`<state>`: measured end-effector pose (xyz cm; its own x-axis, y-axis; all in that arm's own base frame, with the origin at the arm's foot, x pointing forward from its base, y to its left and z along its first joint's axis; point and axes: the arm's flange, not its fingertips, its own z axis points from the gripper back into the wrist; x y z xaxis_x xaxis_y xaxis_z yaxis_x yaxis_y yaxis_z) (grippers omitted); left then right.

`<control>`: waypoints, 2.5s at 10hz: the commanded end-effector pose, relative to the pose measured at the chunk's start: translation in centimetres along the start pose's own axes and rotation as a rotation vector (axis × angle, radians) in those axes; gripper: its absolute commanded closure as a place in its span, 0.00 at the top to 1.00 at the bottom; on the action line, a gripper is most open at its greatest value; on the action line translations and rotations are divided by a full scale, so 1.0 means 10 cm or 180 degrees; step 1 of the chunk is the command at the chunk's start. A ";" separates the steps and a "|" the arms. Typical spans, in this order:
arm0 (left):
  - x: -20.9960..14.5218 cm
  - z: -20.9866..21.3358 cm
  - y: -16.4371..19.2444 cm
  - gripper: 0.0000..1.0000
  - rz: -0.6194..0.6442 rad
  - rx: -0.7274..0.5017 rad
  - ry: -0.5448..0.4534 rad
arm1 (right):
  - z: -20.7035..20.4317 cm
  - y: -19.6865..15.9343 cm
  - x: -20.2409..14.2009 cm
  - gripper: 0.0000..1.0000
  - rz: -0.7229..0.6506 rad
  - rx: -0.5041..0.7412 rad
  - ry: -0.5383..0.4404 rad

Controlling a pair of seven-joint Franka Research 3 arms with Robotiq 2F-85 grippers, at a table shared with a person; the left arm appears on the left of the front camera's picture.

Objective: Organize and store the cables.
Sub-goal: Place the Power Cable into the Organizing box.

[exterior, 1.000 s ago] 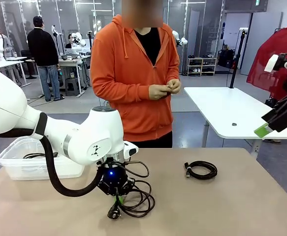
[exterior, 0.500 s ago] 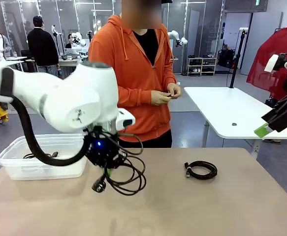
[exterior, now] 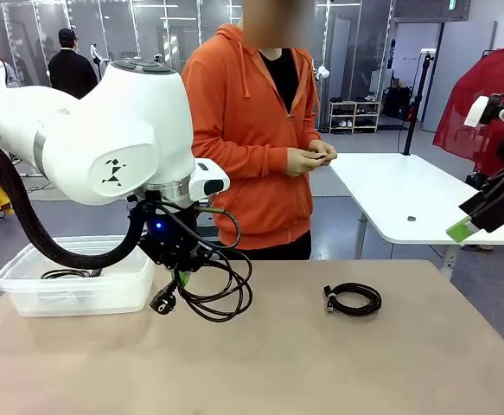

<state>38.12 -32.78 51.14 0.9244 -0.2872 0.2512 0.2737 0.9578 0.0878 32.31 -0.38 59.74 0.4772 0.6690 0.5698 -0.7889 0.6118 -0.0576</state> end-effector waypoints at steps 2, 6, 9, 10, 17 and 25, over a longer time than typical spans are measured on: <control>-0.01 0.02 0.01 0.00 0.0088 -0.0005 0.0006 | -0.01 0.00 -0.01 1.00 -0.0025 -0.0008 0.0003; 0.11 0.17 0.26 0.10 0.0036 -0.0044 0.0035 | -0.01 0.00 -0.01 1.00 -0.0025 -0.0008 0.0003; 0.37 0.42 1.26 0.10 -0.0172 -0.0001 -0.0088 | -0.01 0.00 -0.01 1.00 -0.0025 -0.0008 0.0003; 0.45 0.50 1.66 0.10 -0.0218 -0.0004 -0.0230 | -0.01 0.00 -0.01 1.00 -0.0025 -0.0008 0.0003; 0.55 0.25 3.38 0.10 0.0164 0.0098 -0.0350 | -0.01 0.00 -0.01 1.00 -0.0025 -0.0008 0.0003; 0.68 -0.04 3.76 0.10 0.0389 0.0098 -0.0151 | -0.01 0.00 -0.01 1.00 -0.0025 -0.0008 0.0003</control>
<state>53.11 0.59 55.30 0.9290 -0.2050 0.3081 0.1787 0.9775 0.1118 32.31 -0.38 59.73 0.4776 0.6690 0.5695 -0.7887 0.6121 -0.0576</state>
